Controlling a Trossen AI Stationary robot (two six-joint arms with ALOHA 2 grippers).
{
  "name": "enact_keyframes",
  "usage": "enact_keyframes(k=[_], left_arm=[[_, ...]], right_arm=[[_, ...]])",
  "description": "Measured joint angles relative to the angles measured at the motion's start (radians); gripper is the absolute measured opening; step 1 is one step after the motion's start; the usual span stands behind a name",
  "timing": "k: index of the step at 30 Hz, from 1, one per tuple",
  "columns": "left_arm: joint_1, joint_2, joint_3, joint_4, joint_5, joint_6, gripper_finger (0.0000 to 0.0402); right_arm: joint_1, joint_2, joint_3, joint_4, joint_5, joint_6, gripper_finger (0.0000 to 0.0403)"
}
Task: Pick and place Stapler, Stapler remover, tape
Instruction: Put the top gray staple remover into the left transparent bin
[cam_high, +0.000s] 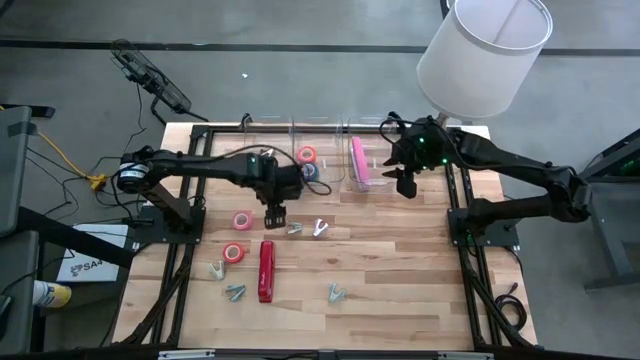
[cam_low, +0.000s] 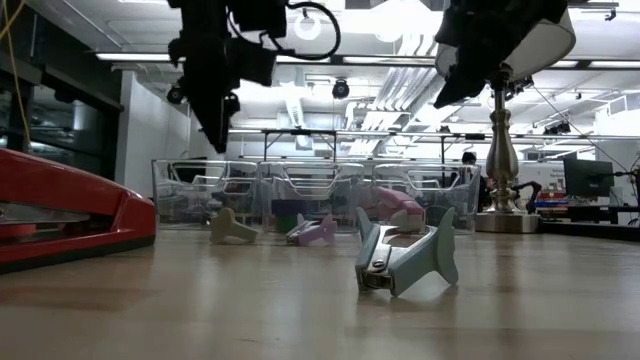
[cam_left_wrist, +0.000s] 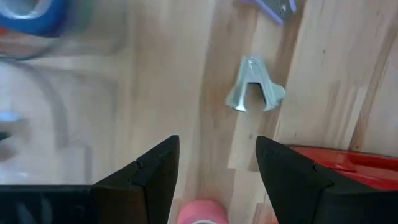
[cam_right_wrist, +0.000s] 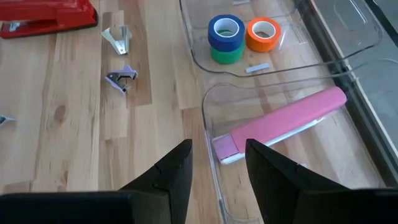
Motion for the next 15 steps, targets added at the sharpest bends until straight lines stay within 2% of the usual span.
enact_keyframes(k=[6,15], left_arm=[[-0.045,0.0,-0.088,0.166,0.001,0.005,0.0219],[-0.108,0.02,-0.134,0.271,-0.001,0.037,0.03]], right_arm=[[0.0,-0.003,0.0,0.002,0.0,0.015,0.014],[0.0,-0.003,0.0,0.005,0.0,0.037,0.014]])
